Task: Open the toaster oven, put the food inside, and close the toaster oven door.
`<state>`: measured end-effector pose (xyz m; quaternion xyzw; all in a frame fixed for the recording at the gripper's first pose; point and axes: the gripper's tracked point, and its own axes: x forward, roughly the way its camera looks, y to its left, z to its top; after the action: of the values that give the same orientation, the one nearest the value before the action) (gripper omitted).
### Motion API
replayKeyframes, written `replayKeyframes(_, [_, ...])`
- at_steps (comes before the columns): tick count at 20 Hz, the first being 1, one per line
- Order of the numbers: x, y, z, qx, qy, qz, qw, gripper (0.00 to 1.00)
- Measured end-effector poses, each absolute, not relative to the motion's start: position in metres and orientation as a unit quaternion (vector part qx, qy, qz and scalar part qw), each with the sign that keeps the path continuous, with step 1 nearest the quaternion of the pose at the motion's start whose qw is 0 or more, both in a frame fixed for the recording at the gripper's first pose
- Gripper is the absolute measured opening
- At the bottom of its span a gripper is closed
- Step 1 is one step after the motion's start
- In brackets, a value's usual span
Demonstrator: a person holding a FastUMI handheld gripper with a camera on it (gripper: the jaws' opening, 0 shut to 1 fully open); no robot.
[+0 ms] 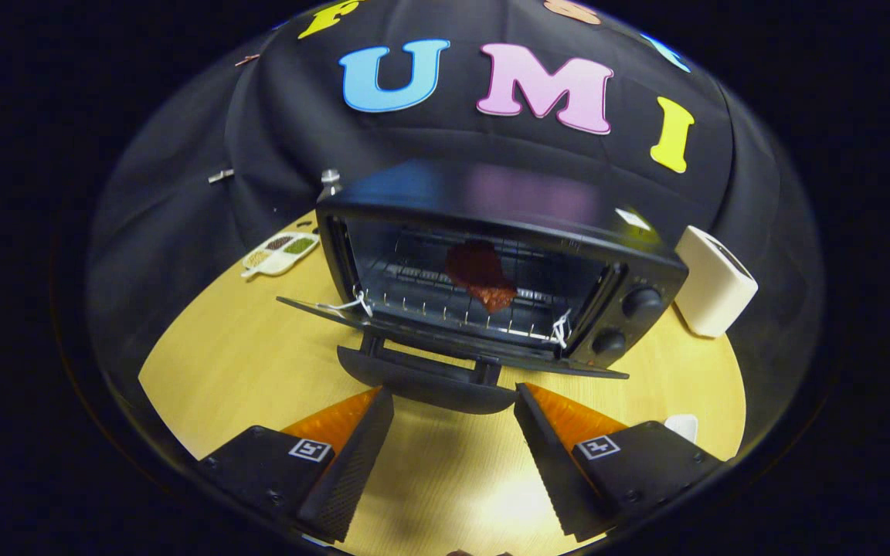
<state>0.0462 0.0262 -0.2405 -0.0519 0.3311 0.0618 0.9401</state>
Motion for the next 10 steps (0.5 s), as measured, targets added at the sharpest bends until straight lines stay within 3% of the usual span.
replayKeyframes(5, [0.099, 0.019, -0.204, -0.046, 0.293, 0.053, 0.954, 0.99])
replayKeyframes(10, [0.099, 0.012, -0.153, -0.024, 0.238, 0.045, 0.970, 0.98])
